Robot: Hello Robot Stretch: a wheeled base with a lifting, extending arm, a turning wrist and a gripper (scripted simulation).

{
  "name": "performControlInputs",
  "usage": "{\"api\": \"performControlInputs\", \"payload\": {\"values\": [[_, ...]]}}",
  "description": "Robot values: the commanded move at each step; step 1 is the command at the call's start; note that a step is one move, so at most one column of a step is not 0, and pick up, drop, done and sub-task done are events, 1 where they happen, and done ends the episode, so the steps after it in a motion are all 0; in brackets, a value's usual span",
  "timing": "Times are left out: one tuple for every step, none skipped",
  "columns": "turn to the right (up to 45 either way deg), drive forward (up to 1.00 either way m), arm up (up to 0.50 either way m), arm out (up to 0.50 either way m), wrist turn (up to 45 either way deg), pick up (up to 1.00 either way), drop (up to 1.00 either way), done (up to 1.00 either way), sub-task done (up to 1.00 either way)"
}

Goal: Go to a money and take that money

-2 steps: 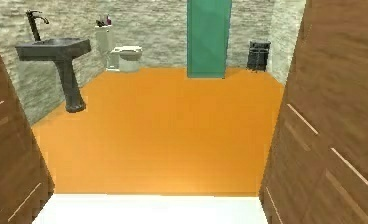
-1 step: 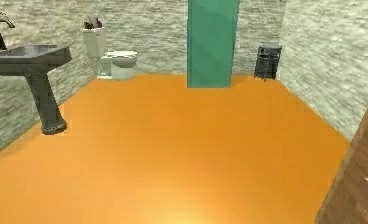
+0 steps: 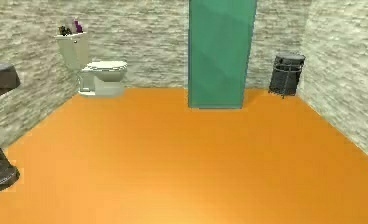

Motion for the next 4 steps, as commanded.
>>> {"api": "performControlInputs", "payload": {"values": [[45.0,0.00,0.00,0.00,0.0,0.00,0.00,0.00,0.00],[0.0,0.50,0.00,0.00,0.0,0.00,0.00,0.00,0.00],[42.0,0.00,0.00,0.00,0.0,0.00,0.00,0.00,0.00],[0.0,0.15,0.00,0.00,0.0,0.00,0.00,0.00,0.00]]}}
